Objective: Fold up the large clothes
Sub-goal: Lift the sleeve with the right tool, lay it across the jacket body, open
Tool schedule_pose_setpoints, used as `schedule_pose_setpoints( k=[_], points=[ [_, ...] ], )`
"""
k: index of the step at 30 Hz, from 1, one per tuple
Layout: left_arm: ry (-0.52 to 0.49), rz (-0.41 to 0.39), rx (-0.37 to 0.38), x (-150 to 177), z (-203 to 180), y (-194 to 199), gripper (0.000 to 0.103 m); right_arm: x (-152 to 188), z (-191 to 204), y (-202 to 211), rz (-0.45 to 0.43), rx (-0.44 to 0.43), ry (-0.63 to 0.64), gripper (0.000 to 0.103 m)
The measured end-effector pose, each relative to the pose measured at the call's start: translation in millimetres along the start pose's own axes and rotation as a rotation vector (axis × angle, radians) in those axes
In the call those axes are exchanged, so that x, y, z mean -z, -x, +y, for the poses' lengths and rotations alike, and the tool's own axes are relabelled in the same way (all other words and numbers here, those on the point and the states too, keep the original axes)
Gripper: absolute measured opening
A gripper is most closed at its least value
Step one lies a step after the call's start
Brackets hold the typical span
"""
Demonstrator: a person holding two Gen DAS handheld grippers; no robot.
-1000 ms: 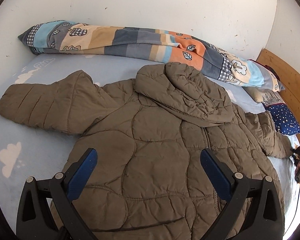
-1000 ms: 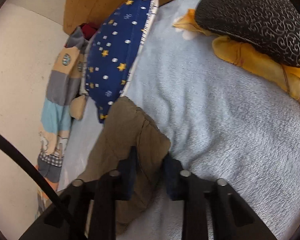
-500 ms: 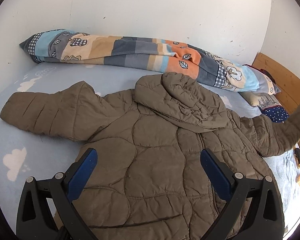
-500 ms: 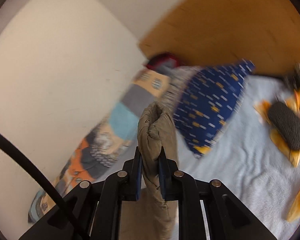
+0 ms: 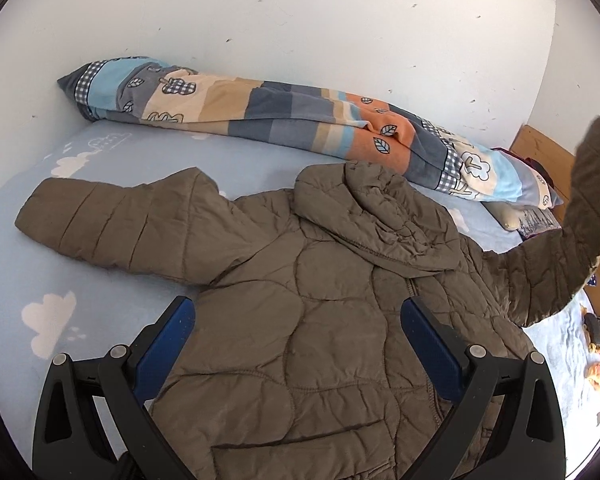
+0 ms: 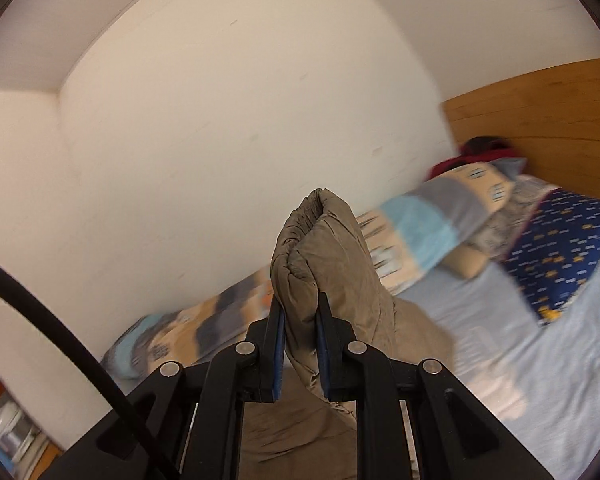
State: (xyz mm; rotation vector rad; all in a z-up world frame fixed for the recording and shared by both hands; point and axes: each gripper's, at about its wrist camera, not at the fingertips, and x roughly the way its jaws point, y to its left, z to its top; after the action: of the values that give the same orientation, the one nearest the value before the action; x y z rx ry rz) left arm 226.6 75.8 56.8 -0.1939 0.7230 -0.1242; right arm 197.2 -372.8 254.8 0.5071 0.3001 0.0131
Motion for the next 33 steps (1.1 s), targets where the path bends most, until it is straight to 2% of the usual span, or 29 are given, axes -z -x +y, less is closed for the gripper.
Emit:
schedule_pose_setpoints(
  k=[6, 13, 23, 30, 33],
  points=[
    [0.035, 0.002, -0.004, -2.8, 10.5, 2.6, 0.102, 43.8, 67.7, -45.8, 0.106, -0.089, 0.087, 0.014],
    [0.058, 0.006, -0.044, -2.3, 20.1, 1.7, 0.102, 125.8, 129.8, -111.6, 0.29, -0.17, 0.184, 0.014],
    [0.071, 0.016, -0.072, -4.0, 27.2, -0.2, 0.102, 269.6, 152.0, -193.5, 0.564, -0.131, 0.393, 0.013],
    [0.091, 0.023, -0.079, -4.6, 32.4, -3.1, 0.102, 319.8, 161.3, -211.4, 0.641, -0.152, 0.461, 0.014],
    [0.095, 0.025, -0.079, -4.7, 32.9, -4.8, 0.102, 340.7, 167.1, -211.8, 0.703, -0.165, 0.475, 0.015]
  ],
)
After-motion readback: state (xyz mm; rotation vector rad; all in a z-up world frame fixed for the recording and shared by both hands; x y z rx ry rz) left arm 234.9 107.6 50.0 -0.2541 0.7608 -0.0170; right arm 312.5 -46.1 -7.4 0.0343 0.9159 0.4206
